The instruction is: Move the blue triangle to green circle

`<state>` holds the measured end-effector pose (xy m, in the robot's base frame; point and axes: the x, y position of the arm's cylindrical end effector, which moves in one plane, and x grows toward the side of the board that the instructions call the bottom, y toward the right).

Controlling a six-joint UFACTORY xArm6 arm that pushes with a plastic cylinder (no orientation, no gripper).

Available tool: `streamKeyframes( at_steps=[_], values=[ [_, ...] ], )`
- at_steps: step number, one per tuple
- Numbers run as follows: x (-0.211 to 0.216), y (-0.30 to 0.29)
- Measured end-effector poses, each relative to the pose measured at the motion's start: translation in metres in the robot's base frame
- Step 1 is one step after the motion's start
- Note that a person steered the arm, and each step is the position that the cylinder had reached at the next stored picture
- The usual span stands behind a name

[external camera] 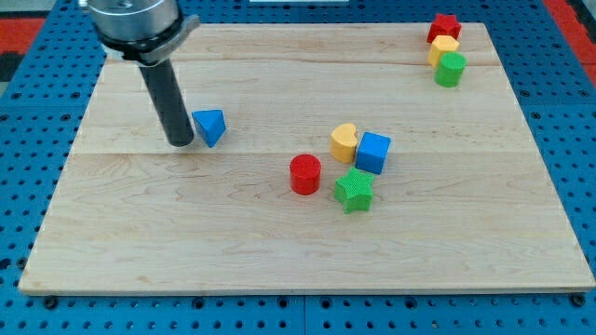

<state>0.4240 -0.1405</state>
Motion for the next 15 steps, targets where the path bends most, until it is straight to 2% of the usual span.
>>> streamKeyframes(
  at_steps=[4, 8, 15],
  values=[
    [-0.025, 0.021],
    [-0.081, 0.065],
    [-0.047, 0.257]
  ],
)
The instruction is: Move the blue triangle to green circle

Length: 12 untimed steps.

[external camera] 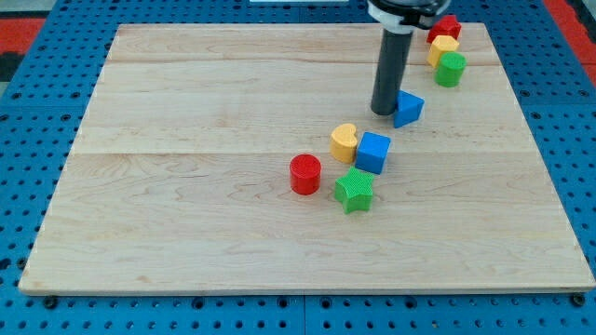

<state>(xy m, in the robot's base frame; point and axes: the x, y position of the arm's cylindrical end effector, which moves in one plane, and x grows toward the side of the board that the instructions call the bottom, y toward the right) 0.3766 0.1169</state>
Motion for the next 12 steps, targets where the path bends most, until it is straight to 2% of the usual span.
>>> streamKeyframes(
  at_steps=[3, 8, 12],
  values=[
    [0.048, 0.044],
    [0.021, 0.054],
    [0.001, 0.127]
  ],
)
